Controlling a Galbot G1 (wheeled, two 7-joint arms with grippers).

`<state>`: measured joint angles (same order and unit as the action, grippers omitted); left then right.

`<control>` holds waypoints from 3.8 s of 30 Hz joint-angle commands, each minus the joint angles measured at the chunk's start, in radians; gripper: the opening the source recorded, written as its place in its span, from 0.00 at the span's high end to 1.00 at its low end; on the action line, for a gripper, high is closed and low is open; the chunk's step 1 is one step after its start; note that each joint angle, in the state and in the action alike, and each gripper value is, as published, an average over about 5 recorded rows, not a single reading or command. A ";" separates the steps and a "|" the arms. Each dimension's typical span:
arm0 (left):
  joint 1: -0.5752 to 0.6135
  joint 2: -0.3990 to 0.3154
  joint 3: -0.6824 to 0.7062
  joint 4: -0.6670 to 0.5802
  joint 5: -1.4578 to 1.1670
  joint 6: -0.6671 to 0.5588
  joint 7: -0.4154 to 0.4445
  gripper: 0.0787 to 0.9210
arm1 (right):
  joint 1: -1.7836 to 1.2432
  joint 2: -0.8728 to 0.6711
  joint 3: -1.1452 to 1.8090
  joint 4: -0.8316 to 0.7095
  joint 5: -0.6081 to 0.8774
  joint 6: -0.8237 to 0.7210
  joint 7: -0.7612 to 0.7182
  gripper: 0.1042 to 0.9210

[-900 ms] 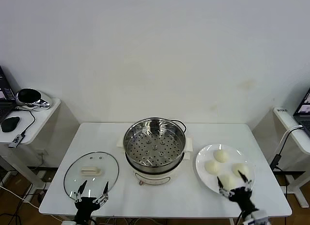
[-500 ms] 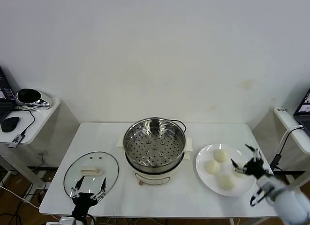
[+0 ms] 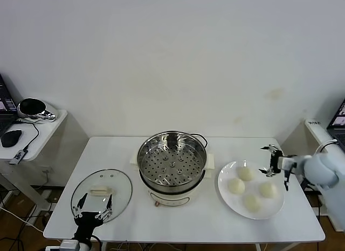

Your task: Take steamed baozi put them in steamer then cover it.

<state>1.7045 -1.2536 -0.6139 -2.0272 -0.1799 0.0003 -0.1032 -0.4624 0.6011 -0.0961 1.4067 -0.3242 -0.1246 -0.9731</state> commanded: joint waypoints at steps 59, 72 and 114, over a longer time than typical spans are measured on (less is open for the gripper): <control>-0.002 -0.002 -0.026 0.000 0.029 -0.025 -0.002 0.12 | 0.317 0.186 -0.430 -0.291 -0.029 0.005 -0.103 0.43; -0.017 0.014 -0.010 0.005 0.023 -0.030 -0.001 0.12 | 0.837 -0.007 -0.727 -0.071 0.325 0.070 -0.185 0.43; -0.022 0.014 -0.070 0.002 -0.004 -0.043 -0.007 0.12 | 0.930 0.819 -1.146 -0.527 0.069 0.727 0.019 0.40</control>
<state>1.6830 -1.2387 -0.6830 -2.0241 -0.1843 -0.0430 -0.1099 0.4886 1.3625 -1.2266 0.9347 -0.1543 0.5204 -0.9782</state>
